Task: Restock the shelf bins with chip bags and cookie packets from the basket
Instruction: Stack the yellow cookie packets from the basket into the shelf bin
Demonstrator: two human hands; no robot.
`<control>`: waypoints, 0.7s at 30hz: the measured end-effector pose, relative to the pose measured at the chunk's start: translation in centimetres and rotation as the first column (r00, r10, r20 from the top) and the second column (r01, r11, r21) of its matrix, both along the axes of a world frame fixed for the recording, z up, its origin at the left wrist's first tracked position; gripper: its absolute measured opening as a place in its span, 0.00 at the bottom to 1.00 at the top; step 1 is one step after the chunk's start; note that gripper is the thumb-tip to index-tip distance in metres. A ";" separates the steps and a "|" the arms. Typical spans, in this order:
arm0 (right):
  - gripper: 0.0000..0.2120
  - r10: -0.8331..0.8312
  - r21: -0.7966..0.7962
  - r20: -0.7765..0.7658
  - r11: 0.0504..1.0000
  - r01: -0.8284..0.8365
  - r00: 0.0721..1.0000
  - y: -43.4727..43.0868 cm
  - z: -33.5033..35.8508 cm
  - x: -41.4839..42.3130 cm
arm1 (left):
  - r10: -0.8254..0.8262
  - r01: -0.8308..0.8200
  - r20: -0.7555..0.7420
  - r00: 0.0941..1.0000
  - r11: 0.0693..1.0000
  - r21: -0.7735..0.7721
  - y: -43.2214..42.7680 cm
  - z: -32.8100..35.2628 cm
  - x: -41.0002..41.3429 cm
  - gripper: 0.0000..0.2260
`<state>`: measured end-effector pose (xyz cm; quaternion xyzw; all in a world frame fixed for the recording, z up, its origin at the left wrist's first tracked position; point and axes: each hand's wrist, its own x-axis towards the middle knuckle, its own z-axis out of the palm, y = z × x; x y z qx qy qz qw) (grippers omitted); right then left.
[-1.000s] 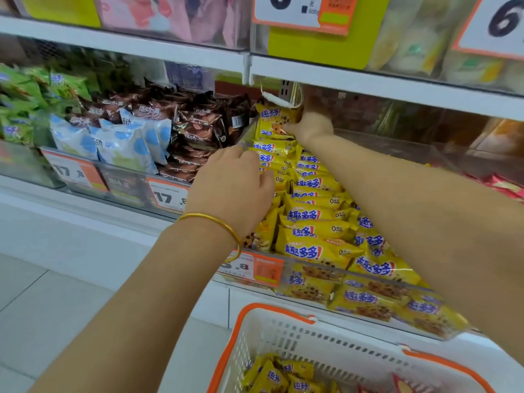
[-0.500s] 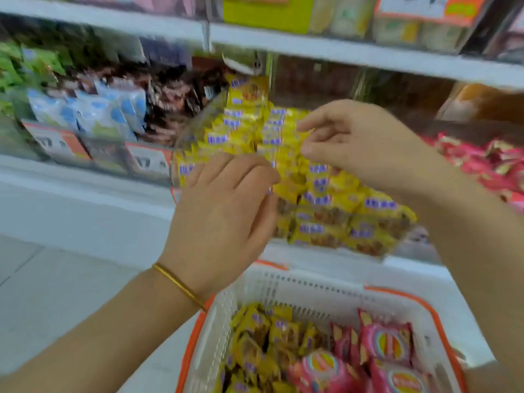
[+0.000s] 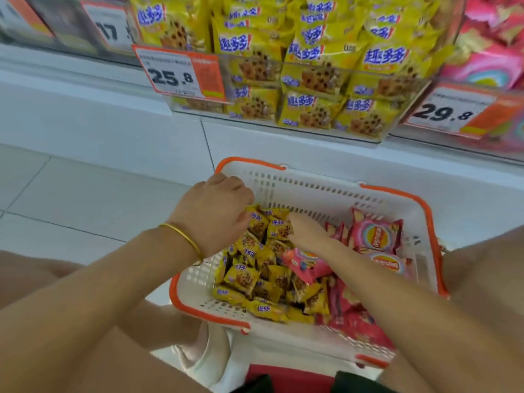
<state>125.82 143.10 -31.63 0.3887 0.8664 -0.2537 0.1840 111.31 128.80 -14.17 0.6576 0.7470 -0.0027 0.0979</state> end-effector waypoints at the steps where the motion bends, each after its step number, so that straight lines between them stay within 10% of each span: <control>1: 0.20 0.015 0.021 0.041 1.000 -0.015 0.999 0.3 -1.2 0.0 | 0.000 -0.001 -0.020 1.000 0.999 -0.032 0.1 -0.4 -0.1 0.18; 14: 0.40 0.102 0.127 0.276 0.982 -0.142 0.956 0.4 -9.0 -3.8 | -0.015 0.005 -0.068 0.998 0.990 -0.140 3.7 -1.8 -0.2 0.13; 21: 0.27 0.038 0.208 0.188 0.975 -0.078 0.981 0.1 -9.5 -3.9 | -0.012 0.001 -0.058 0.998 0.983 -0.182 4.7 -1.8 0.1 0.11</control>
